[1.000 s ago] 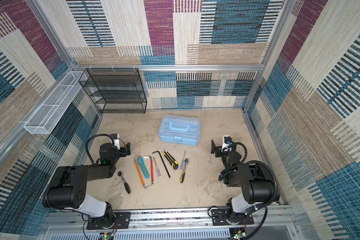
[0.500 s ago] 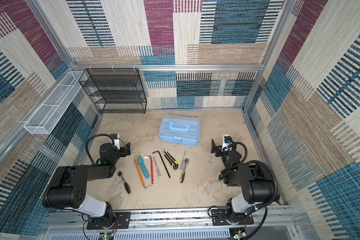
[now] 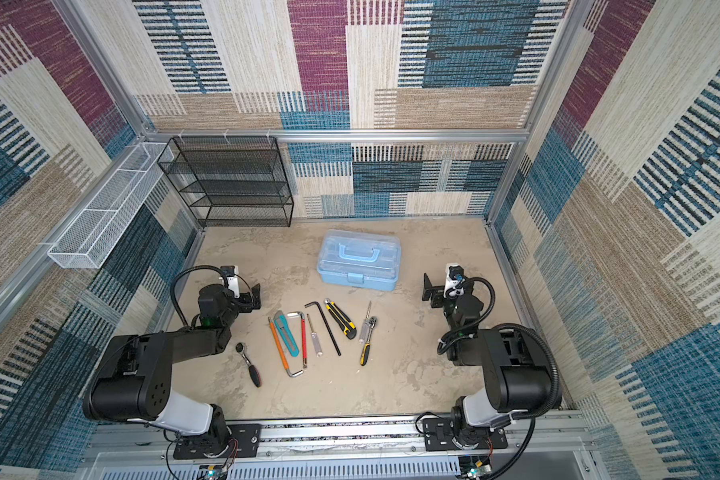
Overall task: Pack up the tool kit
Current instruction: 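Raise both arms and reach both grippers toward the light blue tool box, then close the left gripper on the latch end while the right grips the far end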
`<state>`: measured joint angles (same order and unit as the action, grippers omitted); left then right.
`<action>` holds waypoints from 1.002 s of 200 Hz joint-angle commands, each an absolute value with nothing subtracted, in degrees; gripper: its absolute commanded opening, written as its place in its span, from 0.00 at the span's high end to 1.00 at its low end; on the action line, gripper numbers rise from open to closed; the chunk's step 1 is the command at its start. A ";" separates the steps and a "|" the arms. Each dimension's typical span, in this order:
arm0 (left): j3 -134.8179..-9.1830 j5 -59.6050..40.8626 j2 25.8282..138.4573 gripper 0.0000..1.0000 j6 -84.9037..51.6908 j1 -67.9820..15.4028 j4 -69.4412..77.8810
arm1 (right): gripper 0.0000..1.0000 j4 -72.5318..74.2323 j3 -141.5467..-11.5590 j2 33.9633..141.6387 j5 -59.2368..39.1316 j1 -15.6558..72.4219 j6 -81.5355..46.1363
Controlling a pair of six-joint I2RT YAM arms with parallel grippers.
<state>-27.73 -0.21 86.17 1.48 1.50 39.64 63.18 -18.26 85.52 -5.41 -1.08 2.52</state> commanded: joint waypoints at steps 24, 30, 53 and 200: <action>-35.95 -0.82 80.12 0.01 -0.92 1.57 20.07 | 0.00 43.19 -26.81 81.74 -3.23 -1.02 -0.53; -37.55 -0.06 79.36 0.01 -3.22 1.47 16.65 | 0.00 42.13 -27.22 81.22 -2.73 -1.01 -1.18; -42.81 -2.45 78.12 0.01 -10.88 1.49 7.54 | 0.00 35.77 -30.92 79.34 -3.80 -1.04 -2.34; -67.37 -7.08 94.81 0.21 -23.06 -22.18 -8.58 | 0.00 5.51 -75.95 103.35 -22.75 3.98 5.41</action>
